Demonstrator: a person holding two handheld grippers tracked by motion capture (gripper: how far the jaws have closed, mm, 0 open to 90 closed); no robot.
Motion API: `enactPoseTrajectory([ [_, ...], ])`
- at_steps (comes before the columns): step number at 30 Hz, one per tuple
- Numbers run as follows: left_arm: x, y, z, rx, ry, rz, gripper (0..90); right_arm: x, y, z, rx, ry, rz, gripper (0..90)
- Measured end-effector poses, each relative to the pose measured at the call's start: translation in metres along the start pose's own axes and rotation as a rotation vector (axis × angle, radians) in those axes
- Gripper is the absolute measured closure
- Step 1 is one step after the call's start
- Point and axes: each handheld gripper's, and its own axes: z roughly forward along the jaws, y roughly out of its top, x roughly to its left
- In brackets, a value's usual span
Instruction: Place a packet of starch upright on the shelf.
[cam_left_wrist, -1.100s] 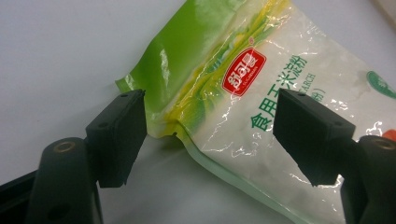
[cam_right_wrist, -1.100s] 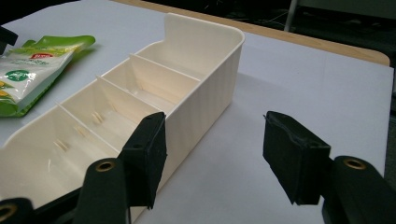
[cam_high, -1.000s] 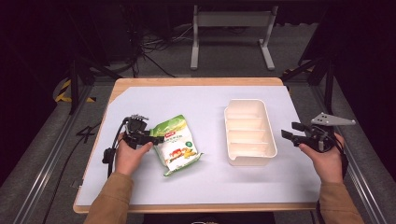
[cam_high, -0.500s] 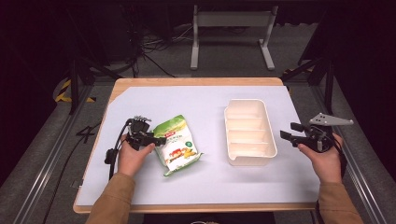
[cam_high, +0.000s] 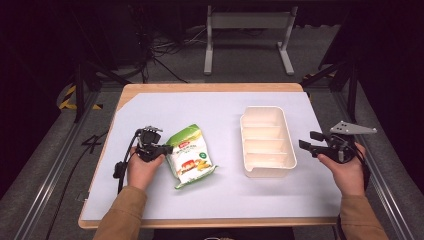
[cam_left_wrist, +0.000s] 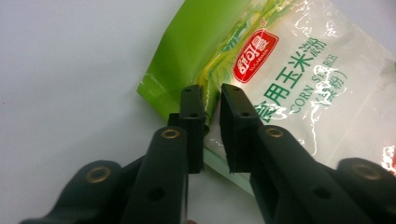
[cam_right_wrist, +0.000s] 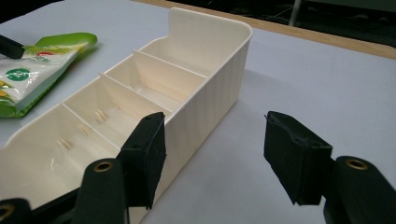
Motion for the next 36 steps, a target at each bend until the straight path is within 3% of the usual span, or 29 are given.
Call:
enactPoseTrajectory([
  [12,0.002,0.0,-0.01,-0.053,-0.041,-0.01,87.4,-0.001,0.001,-0.003,-0.016,-0.002,-0.001,42.7],
  [20,-0.002,0.003,-0.024,-0.095,-0.073,0.006,88.1,0.0,0.002,-0.005,-0.023,0.0,-0.006,44.3],
  [32,-0.028,0.01,-0.058,-0.178,-0.105,0.091,88.5,0.0,0.005,-0.01,-0.048,-0.005,-0.013,45.6],
  [36,-0.039,0.012,-0.071,-0.204,-0.113,0.141,88.5,0.001,0.007,-0.011,-0.061,-0.003,-0.016,45.8],
])
